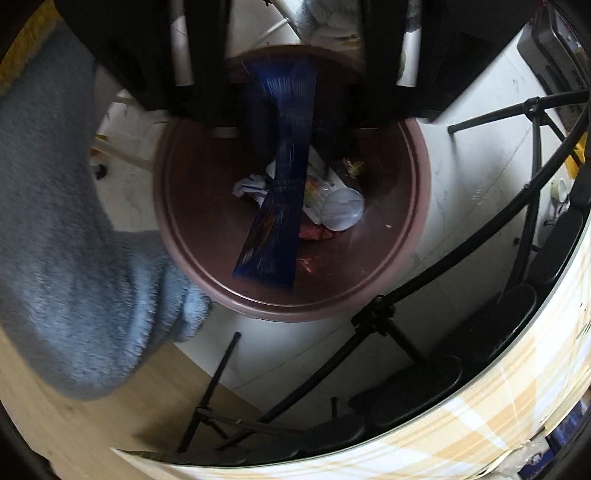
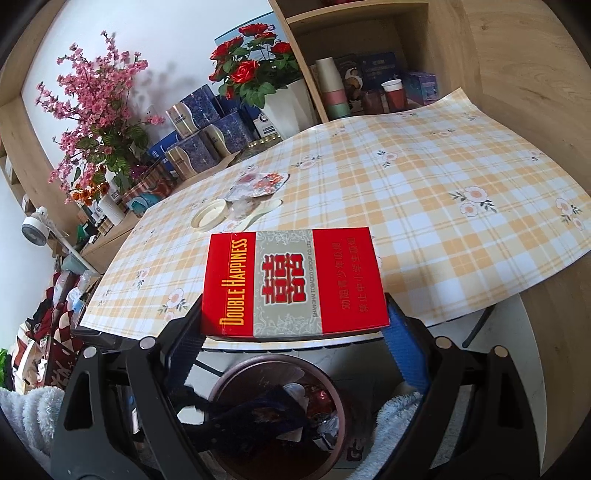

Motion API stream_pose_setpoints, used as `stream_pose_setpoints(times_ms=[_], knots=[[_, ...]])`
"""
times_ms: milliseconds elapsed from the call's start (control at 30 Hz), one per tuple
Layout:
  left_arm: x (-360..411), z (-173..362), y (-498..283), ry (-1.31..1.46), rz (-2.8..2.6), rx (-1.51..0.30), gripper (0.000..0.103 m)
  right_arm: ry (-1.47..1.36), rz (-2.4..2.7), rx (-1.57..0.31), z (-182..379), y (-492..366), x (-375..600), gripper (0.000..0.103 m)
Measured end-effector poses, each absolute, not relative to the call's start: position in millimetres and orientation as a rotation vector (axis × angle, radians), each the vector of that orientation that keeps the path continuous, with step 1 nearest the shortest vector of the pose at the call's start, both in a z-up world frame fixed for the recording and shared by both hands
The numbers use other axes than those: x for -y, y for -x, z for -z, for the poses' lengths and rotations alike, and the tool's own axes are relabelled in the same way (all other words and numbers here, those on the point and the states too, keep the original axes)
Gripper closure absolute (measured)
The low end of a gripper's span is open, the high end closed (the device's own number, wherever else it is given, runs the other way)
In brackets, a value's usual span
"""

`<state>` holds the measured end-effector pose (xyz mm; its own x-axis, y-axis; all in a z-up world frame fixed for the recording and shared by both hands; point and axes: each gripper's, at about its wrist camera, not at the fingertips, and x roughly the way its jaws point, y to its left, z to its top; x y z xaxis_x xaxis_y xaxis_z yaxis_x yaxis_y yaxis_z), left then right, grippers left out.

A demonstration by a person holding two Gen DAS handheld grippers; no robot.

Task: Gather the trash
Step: 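Open the left tool over the trash bin to drop the blue box, then lower the right tool over the trash bin and open it to drop the red pack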

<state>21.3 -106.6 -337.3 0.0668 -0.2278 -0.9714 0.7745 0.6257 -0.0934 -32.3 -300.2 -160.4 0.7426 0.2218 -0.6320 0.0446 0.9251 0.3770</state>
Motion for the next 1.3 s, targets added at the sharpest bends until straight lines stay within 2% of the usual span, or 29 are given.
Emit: stream_pose_setpoints(times_ms=[33, 67, 167, 333, 467, 733, 1100, 1300], knots=[[104, 333, -23, -0.503, 0.806, -1.272, 0.035, -0.388, -0.098, -0.734, 162, 34, 301, 0.016], [100, 327, -24, -0.472, 0.806, -1.255, 0.031, -0.389, -0.098, -0.738, 163, 35, 301, 0.016], [88, 302, -28, -0.377, 0.786, -1.206, 0.020, -0.385, -0.105, -0.752, 168, 38, 298, 0.016], [48, 243, -20, -0.268, 0.729, -1.030, 0.010, -0.342, -0.144, -0.780, 178, 39, 278, 0.016], [14, 206, -6, -0.162, 0.658, -0.935, 0.007, -0.261, -0.186, -0.813, 187, 41, 249, 0.016], [-36, 174, 19, -0.060, 0.467, -0.790, 0.006, -0.096, -0.290, -0.835, 191, 41, 196, 0.016], [-93, 186, 26, 0.095, 0.217, -0.736, 0.006, -0.021, -0.342, -0.967, 231, 34, 159, 0.015], [-93, 189, 23, 0.095, 0.213, -0.740, 0.006, 0.003, -0.326, -1.035, 250, 28, 157, 0.015]])
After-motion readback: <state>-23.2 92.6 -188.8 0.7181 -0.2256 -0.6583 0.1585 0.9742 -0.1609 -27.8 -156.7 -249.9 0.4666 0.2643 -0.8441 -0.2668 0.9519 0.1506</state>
